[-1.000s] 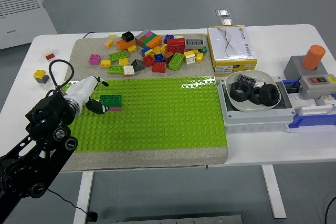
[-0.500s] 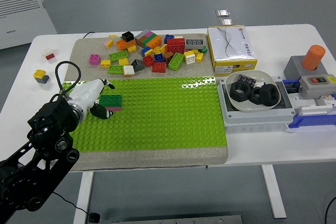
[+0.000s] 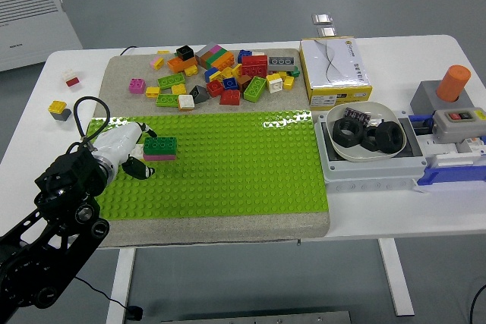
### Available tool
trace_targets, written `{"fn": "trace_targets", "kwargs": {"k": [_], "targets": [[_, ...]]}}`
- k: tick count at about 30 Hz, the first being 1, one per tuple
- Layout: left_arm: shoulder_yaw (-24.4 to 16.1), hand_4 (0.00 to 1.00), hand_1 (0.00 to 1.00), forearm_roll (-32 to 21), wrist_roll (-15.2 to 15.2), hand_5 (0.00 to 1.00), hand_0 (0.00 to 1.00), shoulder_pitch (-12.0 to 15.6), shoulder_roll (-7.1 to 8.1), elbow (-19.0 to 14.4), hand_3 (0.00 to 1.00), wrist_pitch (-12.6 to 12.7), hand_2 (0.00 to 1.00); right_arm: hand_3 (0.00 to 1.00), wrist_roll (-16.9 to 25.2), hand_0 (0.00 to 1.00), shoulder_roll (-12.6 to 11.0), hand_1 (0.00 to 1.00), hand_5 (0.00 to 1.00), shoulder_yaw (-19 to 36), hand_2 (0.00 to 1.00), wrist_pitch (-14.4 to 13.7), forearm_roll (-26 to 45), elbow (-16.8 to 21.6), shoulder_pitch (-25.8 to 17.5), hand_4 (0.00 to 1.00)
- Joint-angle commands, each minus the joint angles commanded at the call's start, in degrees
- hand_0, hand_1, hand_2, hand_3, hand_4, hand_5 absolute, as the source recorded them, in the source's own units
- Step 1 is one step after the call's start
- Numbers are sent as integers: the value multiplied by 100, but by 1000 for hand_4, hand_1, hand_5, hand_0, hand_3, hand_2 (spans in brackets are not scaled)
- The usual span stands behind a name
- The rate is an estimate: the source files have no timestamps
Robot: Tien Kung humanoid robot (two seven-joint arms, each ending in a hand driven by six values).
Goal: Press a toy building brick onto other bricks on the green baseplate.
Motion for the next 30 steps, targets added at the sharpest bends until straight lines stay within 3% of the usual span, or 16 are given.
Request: {"fn": "trace_targets", "kwargs": {"k": [30], "targets": [[125,897,978,-39,0,86,993,-76,96,143,719,0,953,801,0,718,10,732,998,1,790,-11,3,0,9,840]]}}
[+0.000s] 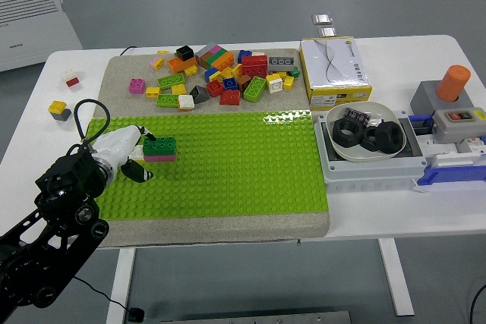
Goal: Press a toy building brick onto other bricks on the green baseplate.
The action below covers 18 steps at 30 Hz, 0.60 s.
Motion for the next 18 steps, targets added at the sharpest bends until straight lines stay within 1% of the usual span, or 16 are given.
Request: {"fn": "trace_targets", "kwargs": {"k": [6,7,13,18], "targets": [[61,897,978,-11,0,86,993,-73,80,26,719,2,953,801,3,718,3,732,998,3,790,-1,5,0,7,840],[70,892,976,-14,0,88,993,-80,89,26,700,0,952,801,3,718,3,733,998,3,790,-1,8,0,8,839],[97,889,976,-38,0,89,993,-91,82,29,693,0,952,801,5,718,4,733,998,0,790,-2,16,0,14,839],[81,888,976,-32,0,90,993,-84,42,26,688,6,951,801,6,717,9,733,998,11,790,-2,14,0,19,839]]}}
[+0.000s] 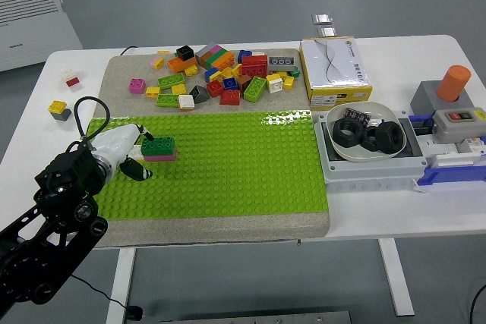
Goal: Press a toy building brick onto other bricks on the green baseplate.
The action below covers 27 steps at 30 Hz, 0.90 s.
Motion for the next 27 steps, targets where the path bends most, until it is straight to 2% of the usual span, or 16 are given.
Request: {"fn": "trace_targets", "kwargs": {"k": [11,27], "targets": [[-37,886,975,45,0,91,993,72,-100,-40,684,60,949,801,-2,717,6,733,998,-6,790,0,14,0,-3,839],[-28,872,974,70,0,90,991,21,-134,80,667,143,946,800,-9,717,10,732,998,-47,790,-1,56,0,6,840]]}}
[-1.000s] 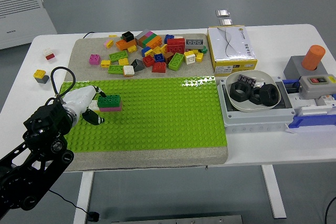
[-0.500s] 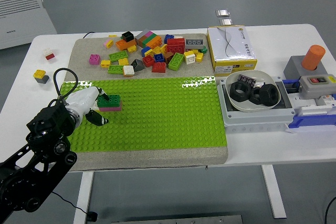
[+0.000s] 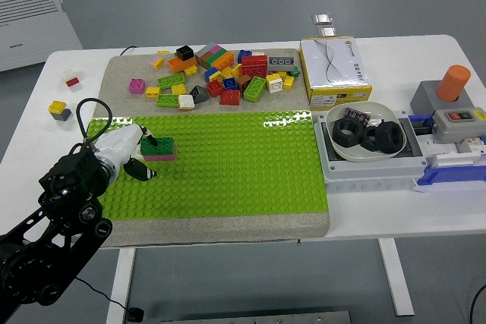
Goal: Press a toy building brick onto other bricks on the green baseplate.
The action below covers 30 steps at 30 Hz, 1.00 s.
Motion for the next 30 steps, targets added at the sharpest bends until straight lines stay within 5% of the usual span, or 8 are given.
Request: {"fn": "trace_targets", "kwargs": {"k": [30], "targets": [[129,835,972,66,-86,67,990,-48,-127,381,645,183,942,800,-5,719,-10,732,998,-50,790,-2,33,0,-9,842]]}}
